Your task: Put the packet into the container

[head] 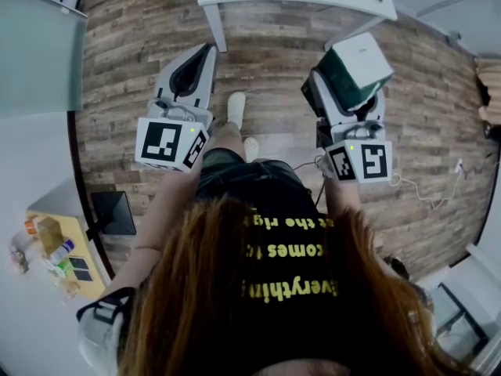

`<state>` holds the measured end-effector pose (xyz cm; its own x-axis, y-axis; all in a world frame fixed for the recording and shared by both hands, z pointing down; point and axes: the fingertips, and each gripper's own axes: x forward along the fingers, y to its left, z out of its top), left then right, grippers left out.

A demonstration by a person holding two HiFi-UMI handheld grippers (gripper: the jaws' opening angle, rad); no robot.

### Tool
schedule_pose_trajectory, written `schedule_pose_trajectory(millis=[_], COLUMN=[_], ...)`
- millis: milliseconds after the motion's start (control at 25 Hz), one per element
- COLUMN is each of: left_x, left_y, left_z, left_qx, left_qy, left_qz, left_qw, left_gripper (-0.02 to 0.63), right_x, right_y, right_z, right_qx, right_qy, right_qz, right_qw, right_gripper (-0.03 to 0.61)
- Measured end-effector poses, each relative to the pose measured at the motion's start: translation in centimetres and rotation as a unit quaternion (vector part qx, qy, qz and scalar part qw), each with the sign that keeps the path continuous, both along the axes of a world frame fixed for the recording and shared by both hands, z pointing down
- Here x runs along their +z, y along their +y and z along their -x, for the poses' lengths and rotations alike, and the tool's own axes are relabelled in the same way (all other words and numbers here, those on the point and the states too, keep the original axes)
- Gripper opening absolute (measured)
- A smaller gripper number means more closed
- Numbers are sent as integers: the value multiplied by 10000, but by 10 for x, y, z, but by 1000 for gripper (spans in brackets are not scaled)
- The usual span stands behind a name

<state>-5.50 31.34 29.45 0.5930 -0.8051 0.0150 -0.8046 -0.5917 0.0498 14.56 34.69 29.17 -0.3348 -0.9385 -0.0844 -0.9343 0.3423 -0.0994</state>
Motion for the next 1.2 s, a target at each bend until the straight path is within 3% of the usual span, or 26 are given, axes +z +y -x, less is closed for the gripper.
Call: schedule_pose_trajectory(millis=[320, 640, 880, 1200], left_x=[8, -1, -4, -3], left_y=[-56, -154, -234, -267], left_z=[0, 4, 27, 30], left_qx=[23, 146, 210, 171], left_qy=[61, 94, 100, 151], left_qz=[56, -33, -101, -44], left_qw=[10000, 9998, 9997, 9997], left_gripper=[0, 2, 0, 0], right_x=[2, -8, -13, -27], right_y=[-54, -147, -227, -261], right_z=[3, 8, 29, 23], right_qx=[-32, 43, 127, 248], right_qy=[47, 111, 89, 105], right_qz=[42, 9, -75, -198], right_qw=[10000, 9999, 9999, 9994], right_gripper=[410, 410, 410, 410])
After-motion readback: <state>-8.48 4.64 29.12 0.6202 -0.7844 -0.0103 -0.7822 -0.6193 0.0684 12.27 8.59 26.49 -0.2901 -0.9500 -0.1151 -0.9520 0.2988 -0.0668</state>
